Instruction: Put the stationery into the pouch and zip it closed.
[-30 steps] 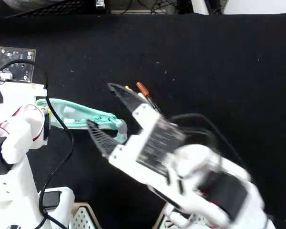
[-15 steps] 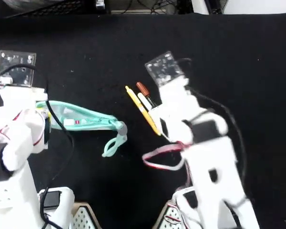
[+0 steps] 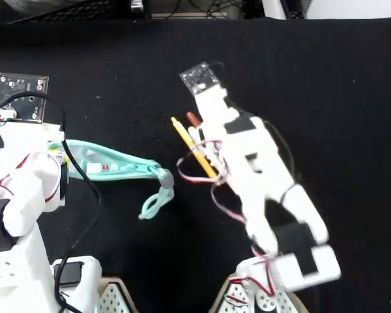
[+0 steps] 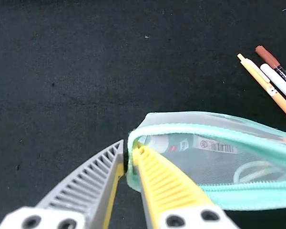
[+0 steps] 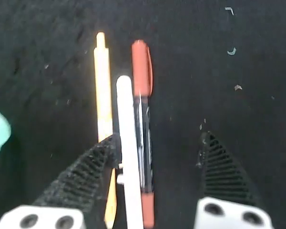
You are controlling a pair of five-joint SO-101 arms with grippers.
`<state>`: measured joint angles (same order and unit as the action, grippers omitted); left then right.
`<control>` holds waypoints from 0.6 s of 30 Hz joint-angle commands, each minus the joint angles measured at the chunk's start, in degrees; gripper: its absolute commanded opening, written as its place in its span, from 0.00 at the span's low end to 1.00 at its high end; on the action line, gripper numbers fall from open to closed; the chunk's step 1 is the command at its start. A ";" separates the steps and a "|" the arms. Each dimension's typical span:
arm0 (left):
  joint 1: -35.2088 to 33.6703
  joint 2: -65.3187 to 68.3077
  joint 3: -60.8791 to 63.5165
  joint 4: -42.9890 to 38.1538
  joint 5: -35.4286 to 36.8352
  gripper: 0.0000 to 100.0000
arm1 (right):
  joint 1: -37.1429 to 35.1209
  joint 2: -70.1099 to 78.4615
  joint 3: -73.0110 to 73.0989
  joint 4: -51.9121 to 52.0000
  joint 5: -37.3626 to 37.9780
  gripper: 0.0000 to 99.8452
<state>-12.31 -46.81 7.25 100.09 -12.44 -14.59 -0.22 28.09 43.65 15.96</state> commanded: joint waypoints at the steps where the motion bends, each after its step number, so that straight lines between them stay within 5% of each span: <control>1: -0.57 0.44 0.22 0.62 -0.44 0.03 | 0.18 5.85 -6.90 -2.20 0.44 0.26; 18: -0.48 0.70 -0.04 0.26 -0.53 0.03 | -3.43 20.44 -16.22 -12.31 0.88 0.26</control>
<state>-12.31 -46.81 7.25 100.09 -12.44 -17.23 17.98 17.36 32.57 16.31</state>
